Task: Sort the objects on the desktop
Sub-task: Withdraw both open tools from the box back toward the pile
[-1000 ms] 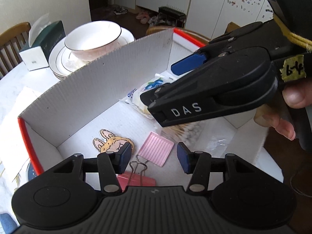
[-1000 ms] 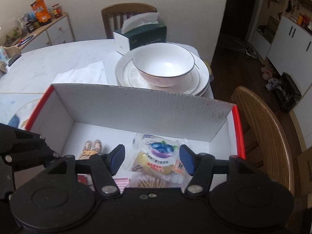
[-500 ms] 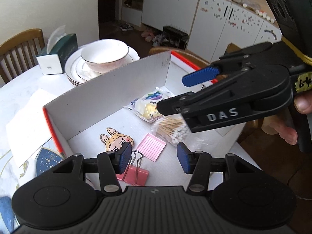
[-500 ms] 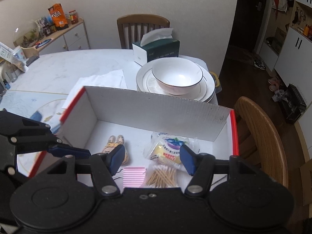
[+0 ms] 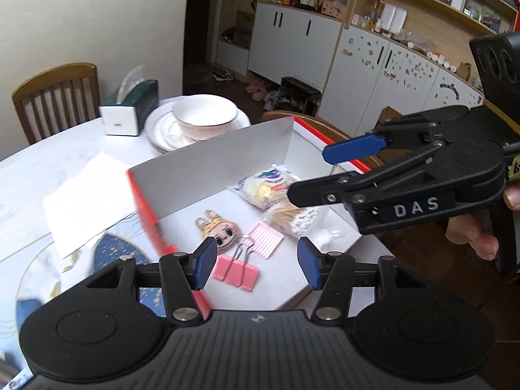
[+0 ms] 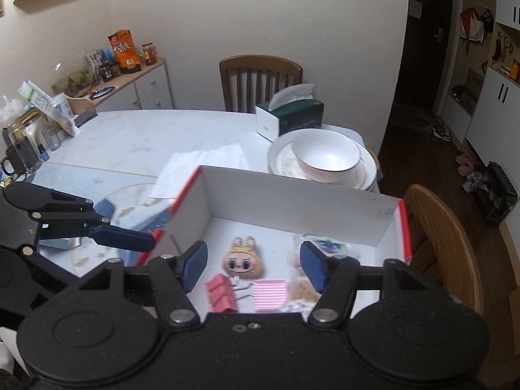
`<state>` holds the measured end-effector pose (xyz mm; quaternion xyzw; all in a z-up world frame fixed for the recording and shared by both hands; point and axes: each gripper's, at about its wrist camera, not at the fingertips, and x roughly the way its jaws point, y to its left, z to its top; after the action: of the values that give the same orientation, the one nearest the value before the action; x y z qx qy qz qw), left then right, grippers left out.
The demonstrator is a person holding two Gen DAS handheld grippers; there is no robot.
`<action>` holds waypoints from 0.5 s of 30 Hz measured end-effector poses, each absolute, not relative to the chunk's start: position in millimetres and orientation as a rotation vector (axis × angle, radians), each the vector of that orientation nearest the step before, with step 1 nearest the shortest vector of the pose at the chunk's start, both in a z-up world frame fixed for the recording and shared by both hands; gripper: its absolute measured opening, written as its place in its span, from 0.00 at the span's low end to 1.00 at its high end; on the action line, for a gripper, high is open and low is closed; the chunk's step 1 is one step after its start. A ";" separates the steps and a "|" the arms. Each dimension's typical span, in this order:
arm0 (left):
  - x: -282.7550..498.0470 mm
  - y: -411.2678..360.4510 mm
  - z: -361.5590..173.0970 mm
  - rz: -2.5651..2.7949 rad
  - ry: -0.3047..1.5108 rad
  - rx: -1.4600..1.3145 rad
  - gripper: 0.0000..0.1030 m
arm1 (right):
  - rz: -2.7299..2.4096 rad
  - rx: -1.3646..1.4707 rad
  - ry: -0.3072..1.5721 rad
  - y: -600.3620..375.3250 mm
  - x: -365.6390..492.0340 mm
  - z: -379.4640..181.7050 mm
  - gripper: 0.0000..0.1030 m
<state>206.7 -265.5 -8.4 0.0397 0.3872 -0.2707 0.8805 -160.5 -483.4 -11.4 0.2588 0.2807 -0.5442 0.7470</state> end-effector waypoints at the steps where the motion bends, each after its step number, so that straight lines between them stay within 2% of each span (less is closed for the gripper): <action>1: 203.7 -259.4 -7.2 -0.559 0.803 0.077 0.53 | -1.189 0.564 0.614 -481.2 -154.5 -10.8 0.63; 4: 192.7 -238.4 -3.0 -0.548 0.779 0.071 0.62 | -1.187 0.555 0.610 -475.2 -135.5 -6.9 0.64; 15: 166.0 -144.2 -3.4 -0.504 0.742 0.045 0.69 | -1.179 0.580 0.599 -464.1 -55.5 -1.6 0.67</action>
<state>166.0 -144.2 -3.4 0.0218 0.3588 -0.2436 0.9008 -55.5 -464.1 -1.6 0.2654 0.2742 -0.5398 0.7504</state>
